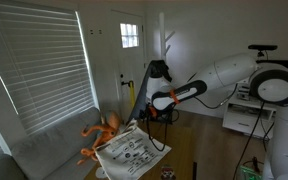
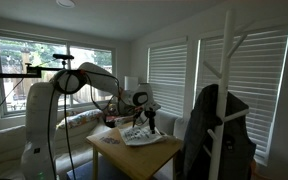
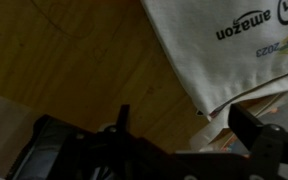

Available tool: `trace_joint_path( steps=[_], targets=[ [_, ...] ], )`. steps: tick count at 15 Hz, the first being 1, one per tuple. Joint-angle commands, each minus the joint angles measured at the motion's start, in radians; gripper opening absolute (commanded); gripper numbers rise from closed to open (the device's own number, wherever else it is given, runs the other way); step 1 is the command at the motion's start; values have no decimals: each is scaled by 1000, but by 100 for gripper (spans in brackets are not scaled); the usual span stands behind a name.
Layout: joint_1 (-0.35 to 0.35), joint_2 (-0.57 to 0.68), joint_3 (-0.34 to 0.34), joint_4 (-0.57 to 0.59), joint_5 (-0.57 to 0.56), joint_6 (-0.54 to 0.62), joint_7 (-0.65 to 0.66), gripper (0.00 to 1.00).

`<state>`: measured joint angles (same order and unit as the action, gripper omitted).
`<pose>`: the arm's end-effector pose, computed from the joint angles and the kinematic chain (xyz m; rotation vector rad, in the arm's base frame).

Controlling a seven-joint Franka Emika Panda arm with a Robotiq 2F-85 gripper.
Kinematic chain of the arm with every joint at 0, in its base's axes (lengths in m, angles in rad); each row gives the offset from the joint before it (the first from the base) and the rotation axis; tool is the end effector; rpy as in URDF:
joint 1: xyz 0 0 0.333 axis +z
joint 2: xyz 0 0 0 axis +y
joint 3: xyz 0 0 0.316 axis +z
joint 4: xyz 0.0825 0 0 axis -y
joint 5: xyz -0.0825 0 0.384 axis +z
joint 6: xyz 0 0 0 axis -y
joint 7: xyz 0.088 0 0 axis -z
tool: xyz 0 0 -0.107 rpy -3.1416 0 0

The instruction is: Hang the white back on the hooks of the white stand on the right

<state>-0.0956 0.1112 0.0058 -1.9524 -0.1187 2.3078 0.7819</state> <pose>0.6031 -0.0568 0.4465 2.8597 -1.2137 0.4096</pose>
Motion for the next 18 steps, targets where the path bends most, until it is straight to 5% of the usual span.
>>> trace_joint_path(
  steps=[1, 14, 17, 18],
  targets=[
    [35, 115, -15, 125, 115, -15, -40, 100],
    [67, 376, -35, 400, 248, 10, -23, 100],
    [65, 414, -32, 445, 286, 7, -23, 69],
    [65, 423, -33, 458, 295, 0, -20, 68]
  ],
)
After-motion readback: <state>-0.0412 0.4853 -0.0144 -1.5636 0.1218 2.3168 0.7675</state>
